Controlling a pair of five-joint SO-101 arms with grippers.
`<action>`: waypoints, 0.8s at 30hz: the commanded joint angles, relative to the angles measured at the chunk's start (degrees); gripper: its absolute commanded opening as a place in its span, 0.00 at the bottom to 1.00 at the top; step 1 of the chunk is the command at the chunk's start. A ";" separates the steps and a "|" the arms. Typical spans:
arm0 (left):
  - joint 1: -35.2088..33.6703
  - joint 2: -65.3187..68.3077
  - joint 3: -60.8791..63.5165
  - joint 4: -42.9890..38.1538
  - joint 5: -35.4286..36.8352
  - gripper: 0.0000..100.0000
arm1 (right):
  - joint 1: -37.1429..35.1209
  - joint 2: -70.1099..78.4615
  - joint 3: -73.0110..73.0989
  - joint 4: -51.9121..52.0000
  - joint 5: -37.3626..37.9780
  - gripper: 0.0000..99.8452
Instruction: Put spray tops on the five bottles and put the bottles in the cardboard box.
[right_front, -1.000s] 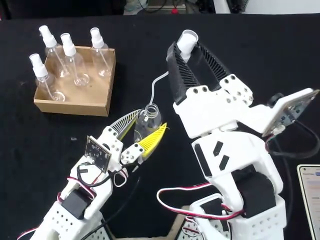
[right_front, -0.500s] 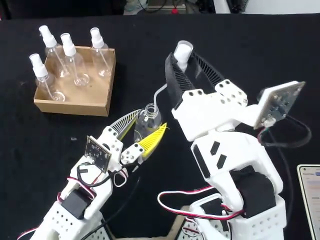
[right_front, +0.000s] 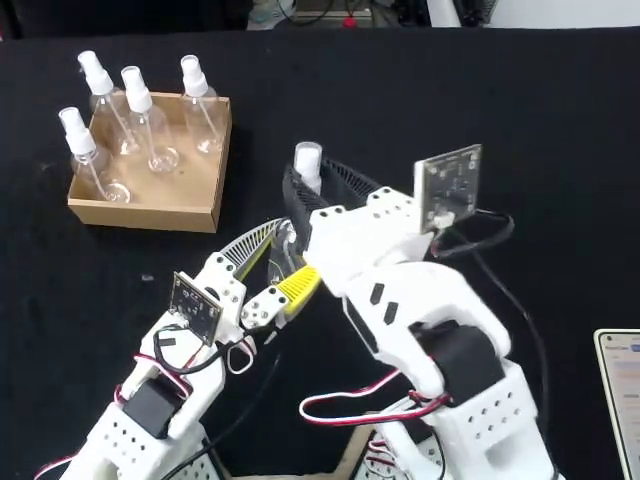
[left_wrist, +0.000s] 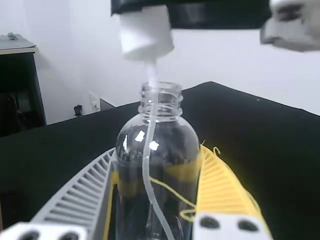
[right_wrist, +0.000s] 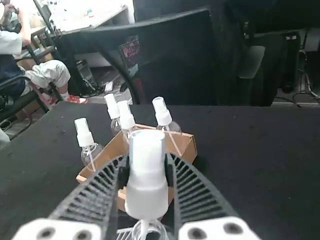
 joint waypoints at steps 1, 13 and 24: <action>0.48 -0.44 1.27 0.09 0.35 0.11 | -0.88 -3.56 1.27 -2.20 -0.18 0.01; 0.48 -0.44 1.27 0.18 0.35 0.11 | -1.23 -23.16 15.34 -2.81 9.32 0.01; -2.42 -0.53 1.27 2.11 0.70 0.11 | -6.07 -18.15 15.08 -2.73 16.79 0.02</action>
